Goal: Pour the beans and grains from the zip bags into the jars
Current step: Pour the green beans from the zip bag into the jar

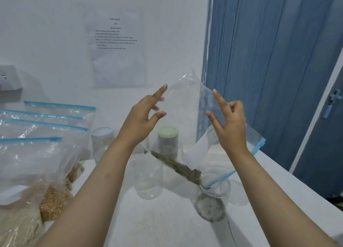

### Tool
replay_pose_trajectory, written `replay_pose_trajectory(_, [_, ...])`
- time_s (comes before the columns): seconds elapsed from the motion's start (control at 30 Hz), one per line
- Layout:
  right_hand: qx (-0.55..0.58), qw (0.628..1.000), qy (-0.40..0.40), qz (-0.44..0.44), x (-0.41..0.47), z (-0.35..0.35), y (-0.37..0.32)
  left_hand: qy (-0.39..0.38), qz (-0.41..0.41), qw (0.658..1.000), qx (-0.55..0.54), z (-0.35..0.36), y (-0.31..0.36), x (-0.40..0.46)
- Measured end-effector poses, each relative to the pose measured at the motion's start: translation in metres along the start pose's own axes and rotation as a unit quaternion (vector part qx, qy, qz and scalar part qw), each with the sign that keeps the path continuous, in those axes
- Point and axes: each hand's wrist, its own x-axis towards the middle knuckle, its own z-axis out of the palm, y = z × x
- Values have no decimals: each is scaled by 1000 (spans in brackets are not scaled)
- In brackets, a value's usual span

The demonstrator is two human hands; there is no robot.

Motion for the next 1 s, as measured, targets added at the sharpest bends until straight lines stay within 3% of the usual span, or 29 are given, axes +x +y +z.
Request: replay_pose_trajectory(1.0, [10, 1000, -2, -2, 0, -6, 2, -12, 13, 1000, -18, -4, 9, 11])
